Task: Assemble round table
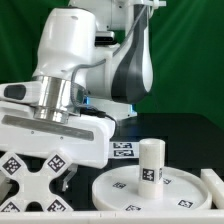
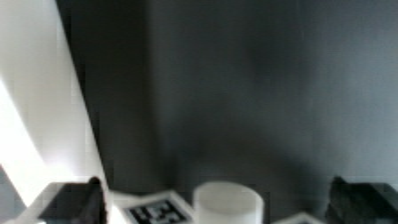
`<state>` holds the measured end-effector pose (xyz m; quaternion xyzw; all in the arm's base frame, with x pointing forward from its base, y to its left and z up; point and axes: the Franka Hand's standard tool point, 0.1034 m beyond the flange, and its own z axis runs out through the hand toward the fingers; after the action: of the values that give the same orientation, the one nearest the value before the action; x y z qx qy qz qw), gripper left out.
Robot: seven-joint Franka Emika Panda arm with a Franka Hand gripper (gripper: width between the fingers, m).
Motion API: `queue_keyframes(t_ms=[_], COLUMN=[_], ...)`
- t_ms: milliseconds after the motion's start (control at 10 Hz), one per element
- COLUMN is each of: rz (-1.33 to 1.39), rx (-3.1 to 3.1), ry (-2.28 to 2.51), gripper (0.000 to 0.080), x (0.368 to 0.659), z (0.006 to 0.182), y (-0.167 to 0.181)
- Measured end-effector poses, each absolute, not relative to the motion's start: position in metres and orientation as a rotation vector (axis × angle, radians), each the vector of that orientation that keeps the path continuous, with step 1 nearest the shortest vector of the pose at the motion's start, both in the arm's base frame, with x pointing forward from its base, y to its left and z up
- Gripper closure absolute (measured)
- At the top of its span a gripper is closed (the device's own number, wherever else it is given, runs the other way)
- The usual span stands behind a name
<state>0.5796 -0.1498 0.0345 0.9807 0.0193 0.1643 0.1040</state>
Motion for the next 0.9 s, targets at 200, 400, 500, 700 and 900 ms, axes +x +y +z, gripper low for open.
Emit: queue_keyframes(t_ms=[200, 400, 500, 700, 900], rz=[0.399, 0.327, 0.299, 0.323, 0.309], rx=[2.949, 2.999, 3.023, 3.034, 3.038], ry=[0.019, 0.001, -0.013, -0.022, -0.026], gripper=[0.0154, 0.0151, 0.015, 0.015, 0.015], x=[0.557, 0.543, 0.539, 0.543, 0.541], z=[0.038, 0.046, 0.054, 0.069, 0.066], y=[-0.15, -0.146, -0.144, -0.138, -0.138])
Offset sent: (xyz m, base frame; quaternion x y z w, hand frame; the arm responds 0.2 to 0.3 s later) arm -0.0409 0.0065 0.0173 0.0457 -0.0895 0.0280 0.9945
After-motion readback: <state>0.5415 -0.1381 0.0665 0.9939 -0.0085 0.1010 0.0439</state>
